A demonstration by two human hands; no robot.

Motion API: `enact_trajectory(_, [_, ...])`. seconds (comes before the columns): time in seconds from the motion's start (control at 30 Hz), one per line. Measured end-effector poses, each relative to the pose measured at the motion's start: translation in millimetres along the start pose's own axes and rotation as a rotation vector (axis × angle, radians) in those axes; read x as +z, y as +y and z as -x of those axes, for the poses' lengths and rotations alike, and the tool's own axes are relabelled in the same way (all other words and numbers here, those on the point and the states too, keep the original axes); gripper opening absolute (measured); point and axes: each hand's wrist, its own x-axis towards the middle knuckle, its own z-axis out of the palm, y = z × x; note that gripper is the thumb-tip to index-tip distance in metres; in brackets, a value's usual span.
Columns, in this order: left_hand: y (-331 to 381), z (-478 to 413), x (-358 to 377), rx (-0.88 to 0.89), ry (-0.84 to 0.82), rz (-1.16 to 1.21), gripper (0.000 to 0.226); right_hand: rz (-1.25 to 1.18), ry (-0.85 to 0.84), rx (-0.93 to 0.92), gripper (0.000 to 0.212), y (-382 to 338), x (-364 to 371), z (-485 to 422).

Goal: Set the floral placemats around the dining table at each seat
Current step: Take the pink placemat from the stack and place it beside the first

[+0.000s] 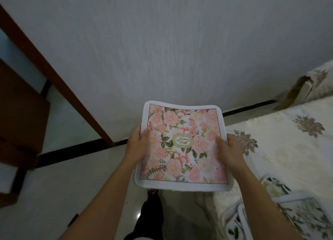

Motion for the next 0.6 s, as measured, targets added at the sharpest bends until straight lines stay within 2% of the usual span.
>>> enact_trajectory(0.33, [9,-161,-12,-0.046,-0.099,0.065,0.019,-0.029,0.039,0.033,0.021,-78,73,-94])
enact_trajectory(0.6, [41,-269,-8,0.009,-0.239,0.028,0.016,-0.040,0.185,0.085,0.030,-114,109,-163])
